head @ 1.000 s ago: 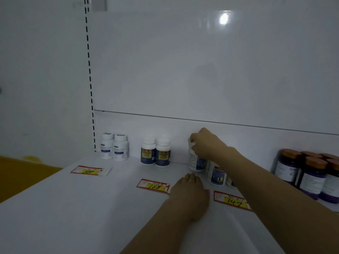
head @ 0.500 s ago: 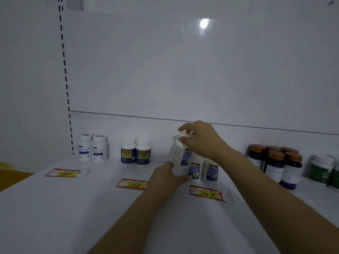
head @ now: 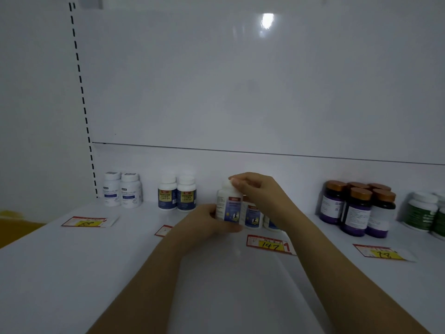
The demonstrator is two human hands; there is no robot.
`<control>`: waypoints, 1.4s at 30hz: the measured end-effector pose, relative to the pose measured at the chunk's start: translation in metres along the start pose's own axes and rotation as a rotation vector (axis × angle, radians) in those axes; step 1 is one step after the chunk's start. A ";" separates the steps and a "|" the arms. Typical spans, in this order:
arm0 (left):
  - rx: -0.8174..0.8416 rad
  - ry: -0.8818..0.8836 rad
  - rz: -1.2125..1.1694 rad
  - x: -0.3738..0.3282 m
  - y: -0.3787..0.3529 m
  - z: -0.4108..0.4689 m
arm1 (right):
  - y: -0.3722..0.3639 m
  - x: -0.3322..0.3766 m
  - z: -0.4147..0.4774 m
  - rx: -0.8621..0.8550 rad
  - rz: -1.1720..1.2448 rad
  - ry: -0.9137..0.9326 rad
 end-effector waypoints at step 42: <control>0.107 -0.013 -0.035 0.004 -0.010 0.010 | -0.007 -0.001 -0.005 -0.022 -0.064 0.011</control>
Point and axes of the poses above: each hand's wrist, its own z-axis towards the middle knuckle, its own y-axis out of the back of the hand, x = y × z, the point moved 9 cm from there along z, towards the middle knuckle, and after that the axes turned 1 degree about y, right-handed, at the moved point
